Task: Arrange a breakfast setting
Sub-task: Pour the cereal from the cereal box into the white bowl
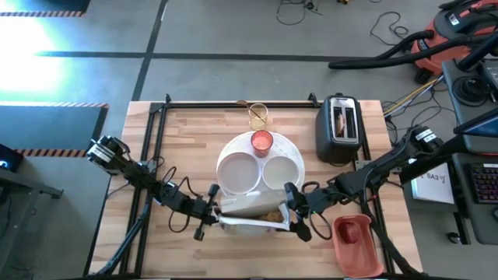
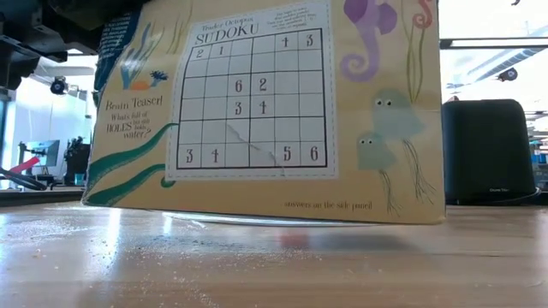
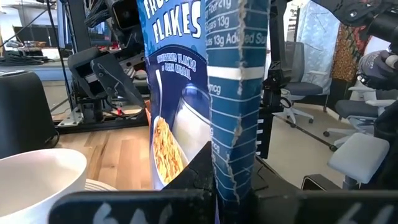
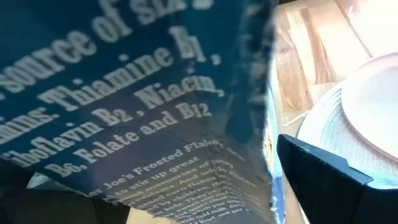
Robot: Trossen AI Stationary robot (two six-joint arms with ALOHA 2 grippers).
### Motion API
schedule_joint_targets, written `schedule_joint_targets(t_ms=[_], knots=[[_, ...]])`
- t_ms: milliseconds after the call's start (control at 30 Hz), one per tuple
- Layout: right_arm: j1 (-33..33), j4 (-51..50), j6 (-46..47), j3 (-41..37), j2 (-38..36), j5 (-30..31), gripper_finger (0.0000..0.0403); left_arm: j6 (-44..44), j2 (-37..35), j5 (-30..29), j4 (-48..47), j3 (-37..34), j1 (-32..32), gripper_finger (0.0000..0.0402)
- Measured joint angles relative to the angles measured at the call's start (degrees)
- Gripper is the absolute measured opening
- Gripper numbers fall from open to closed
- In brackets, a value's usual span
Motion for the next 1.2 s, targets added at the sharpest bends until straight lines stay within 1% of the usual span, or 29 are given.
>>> schedule_joint_targets(t_ms=[100,200,367,467,567,800,1000,1200], knots=[[0.0,0.1,0.0,0.0,0.0,0.1,0.0317,0.0,0.0,0.0,0.1,0.0,0.0,0.0],[0.0,0.1,0.0,0.0,0.0,0.2,0.0271,-0.8,0.0,0.0,0.1,0.0,0.0,0.0],[-0.1,0.2,0.0,0.0,0.0,0.8,0.0189,-4.9,0.0,0.3,0.2,0.0,0.0,0.0],[-0.1,0.2,0.0,0.0,0.0,0.8,0.0156,-6.2,0.0,0.3,0.2,0.0,0.0,0.0005],[-0.1,0.7,0.0,0.0,0.1,0.8,0.0148,-6.2,0.0,0.3,0.3,0.2,0.0,0.0017],[-0.2,0.9,0.1,0.0,0.2,0.8,0.0156,-6.5,0.0,0.1,0.3,0.5,0.0,0.0054],[-0.2,0.7,0.3,0.0,0.2,0.7,0.0144,-6.5,-1.1,0.2,0.3,0.2,0.0,0.0091],[-0.2,1.0,-0.1,0.0,0.2,-0.3,0.0139,-10.9,-4.2,8.2,-1.7,-0.1,0.0,0.0108]])
